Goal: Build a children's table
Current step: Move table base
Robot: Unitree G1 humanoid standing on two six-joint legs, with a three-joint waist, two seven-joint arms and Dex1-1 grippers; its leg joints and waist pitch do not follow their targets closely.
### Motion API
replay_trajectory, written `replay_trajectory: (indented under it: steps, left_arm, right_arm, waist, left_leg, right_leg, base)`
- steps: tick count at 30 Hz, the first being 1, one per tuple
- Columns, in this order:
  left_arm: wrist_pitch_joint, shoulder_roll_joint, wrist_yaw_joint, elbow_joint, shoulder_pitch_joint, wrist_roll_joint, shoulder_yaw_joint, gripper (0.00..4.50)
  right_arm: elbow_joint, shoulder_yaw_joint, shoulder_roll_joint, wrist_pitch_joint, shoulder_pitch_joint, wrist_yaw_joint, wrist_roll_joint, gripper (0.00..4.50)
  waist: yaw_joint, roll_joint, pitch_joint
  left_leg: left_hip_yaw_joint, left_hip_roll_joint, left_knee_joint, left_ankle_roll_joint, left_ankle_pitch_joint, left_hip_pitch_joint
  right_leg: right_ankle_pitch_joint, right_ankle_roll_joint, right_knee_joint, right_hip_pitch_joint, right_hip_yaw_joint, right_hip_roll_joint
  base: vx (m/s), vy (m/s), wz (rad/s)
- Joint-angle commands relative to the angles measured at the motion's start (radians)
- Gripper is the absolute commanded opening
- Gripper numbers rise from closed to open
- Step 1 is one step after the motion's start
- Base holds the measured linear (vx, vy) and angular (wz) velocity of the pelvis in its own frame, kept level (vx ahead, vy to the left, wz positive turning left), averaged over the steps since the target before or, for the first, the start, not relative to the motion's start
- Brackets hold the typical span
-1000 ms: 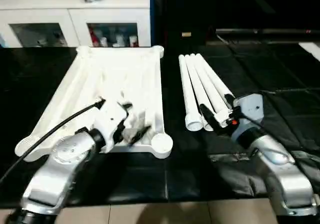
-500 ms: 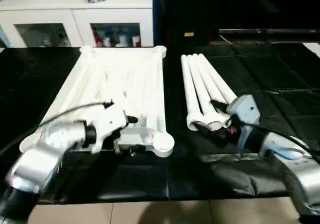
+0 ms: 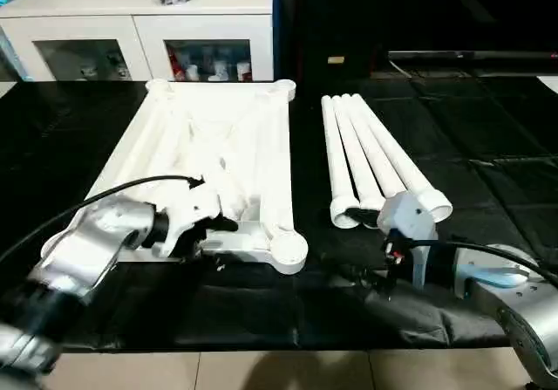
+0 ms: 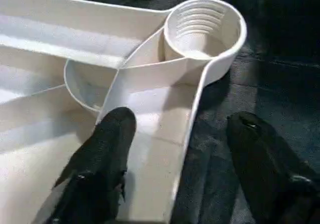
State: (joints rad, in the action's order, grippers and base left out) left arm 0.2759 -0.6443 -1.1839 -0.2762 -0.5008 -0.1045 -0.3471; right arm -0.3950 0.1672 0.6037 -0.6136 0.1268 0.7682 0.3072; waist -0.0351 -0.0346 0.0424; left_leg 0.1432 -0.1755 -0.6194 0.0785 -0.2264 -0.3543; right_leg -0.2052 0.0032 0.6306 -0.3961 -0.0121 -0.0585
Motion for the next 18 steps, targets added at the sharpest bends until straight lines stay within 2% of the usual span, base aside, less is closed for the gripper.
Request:
replay_trajectory:
  steps: [1,6,7,9,10,17,18]
  left_arm:
    - [-0.035,0.017,-0.001,-0.053,-0.038,0.021,-0.016,2.83]
    - [-0.046,0.042,-0.036,-0.124,-0.082,0.027,-0.033,2.52]
    - [-0.048,0.044,-0.044,-0.136,-0.089,0.033,-0.04,2.31]
    - [-0.055,0.048,-0.051,-0.153,-0.094,0.042,-0.045,2.12]
    - [-0.057,0.051,-0.054,-0.16,-0.095,0.045,-0.045,2.12]
    - [-0.064,0.048,-0.078,-0.178,-0.091,0.051,-0.05,1.47]
    - [-0.059,0.041,-0.088,-0.171,-0.086,0.053,-0.053,1.42]
  right_arm:
    - [-0.034,0.018,0.019,-0.019,0.016,0.013,-0.01,4.5]
    - [-0.05,0.046,0.053,-0.04,0.014,0.039,-0.007,4.5]
    - [-0.054,0.049,0.058,-0.044,0.013,0.039,-0.009,4.5]
    - [-0.058,0.052,0.062,-0.048,0.012,0.037,-0.01,4.5]
    - [-0.059,0.052,0.063,-0.048,0.01,0.036,-0.011,4.5]
    - [-0.057,0.058,0.066,-0.048,0.009,0.034,-0.02,4.5]
    - [-0.058,0.058,0.066,-0.049,0.01,0.032,-0.019,4.5]
  waist:
    - [-0.003,0.001,-0.053]
    - [-0.006,0.001,-0.053]
    - [-0.005,0.001,-0.052]
    - [-0.005,-0.003,-0.052]
    - [-0.004,0.002,-0.051]
    - [-0.004,0.0,-0.052]
    - [-0.003,-0.004,-0.051]
  left_leg:
    - [0.0,-0.027,0.08,0.001,-0.118,-0.004]
    - [0.0,-0.031,0.079,-0.002,-0.109,-0.003]
    - [0.0,-0.03,0.08,0.001,-0.115,-0.004]
    - [-0.001,-0.031,0.08,0.004,-0.121,-0.003]
    - [0.0,-0.032,0.08,0.005,-0.126,-0.003]
    - [-0.001,-0.033,0.08,0.003,-0.12,-0.004]
    - [-0.001,-0.034,0.081,0.005,-0.127,-0.003]
  right_leg:
    - [-0.065,-0.23,-0.072,0.056,0.035,-0.054]
    - [-0.059,-0.233,-0.071,0.057,0.036,-0.057]
    - [-0.073,-0.231,-0.072,0.058,0.036,-0.058]
    - [-0.082,-0.232,-0.073,0.056,0.036,-0.058]
    - [-0.089,-0.233,-0.075,0.057,0.037,-0.058]
    - [-0.072,-0.239,-0.073,0.057,0.037,-0.059]
    - [-0.077,-0.24,-0.074,0.056,0.037,-0.059]
  base:
    - [0.0,0.0,0.0]
    - [0.0,0.0,0.0]
    - [0.0,0.0,0.0]
    - [0.0,0.0,0.0]
    - [0.0,0.0,0.0]
    - [0.0,0.0,0.0]
    - [0.0,0.0,0.0]
